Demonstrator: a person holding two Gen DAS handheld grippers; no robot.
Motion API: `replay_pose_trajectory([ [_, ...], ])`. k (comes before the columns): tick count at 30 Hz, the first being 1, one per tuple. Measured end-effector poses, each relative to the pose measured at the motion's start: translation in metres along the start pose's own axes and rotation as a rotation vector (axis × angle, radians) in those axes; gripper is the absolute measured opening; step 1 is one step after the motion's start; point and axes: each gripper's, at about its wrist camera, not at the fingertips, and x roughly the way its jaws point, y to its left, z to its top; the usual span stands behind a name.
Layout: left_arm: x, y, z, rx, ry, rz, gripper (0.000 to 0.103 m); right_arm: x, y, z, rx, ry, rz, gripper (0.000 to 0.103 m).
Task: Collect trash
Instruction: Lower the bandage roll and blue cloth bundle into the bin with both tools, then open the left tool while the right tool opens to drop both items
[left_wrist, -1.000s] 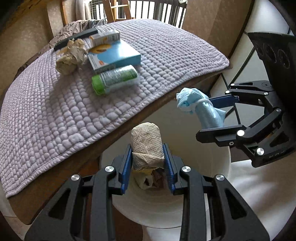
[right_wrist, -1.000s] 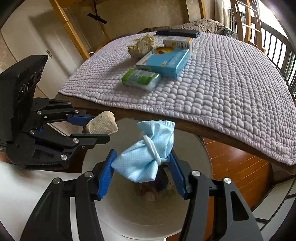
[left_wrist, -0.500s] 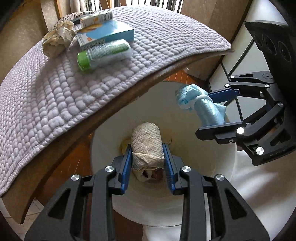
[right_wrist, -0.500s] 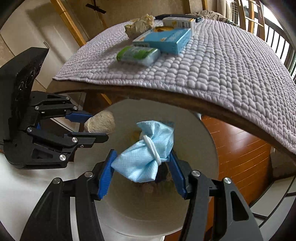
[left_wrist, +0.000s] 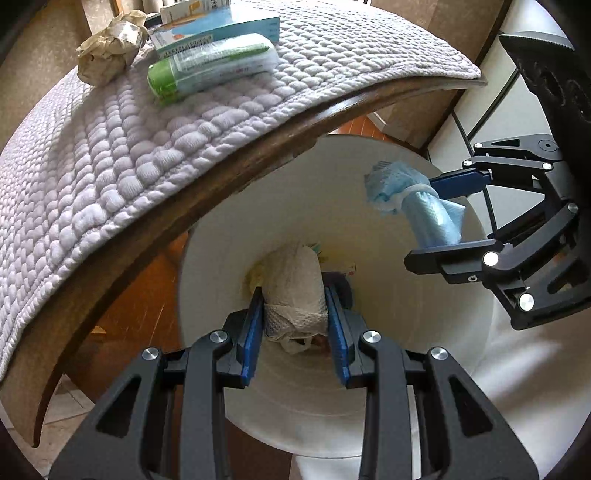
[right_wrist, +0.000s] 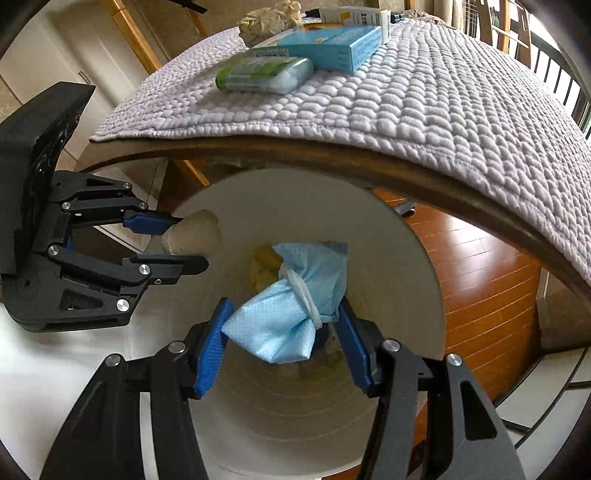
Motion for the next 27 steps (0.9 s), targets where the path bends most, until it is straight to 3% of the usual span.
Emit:
replay_pose_trajectory([
  [27,0.037,-0.004,-0.006,0.013,0.037,0.014,0.035,0.031,-0.004,-0.026,0.034,0.035,-0.023,0.057],
])
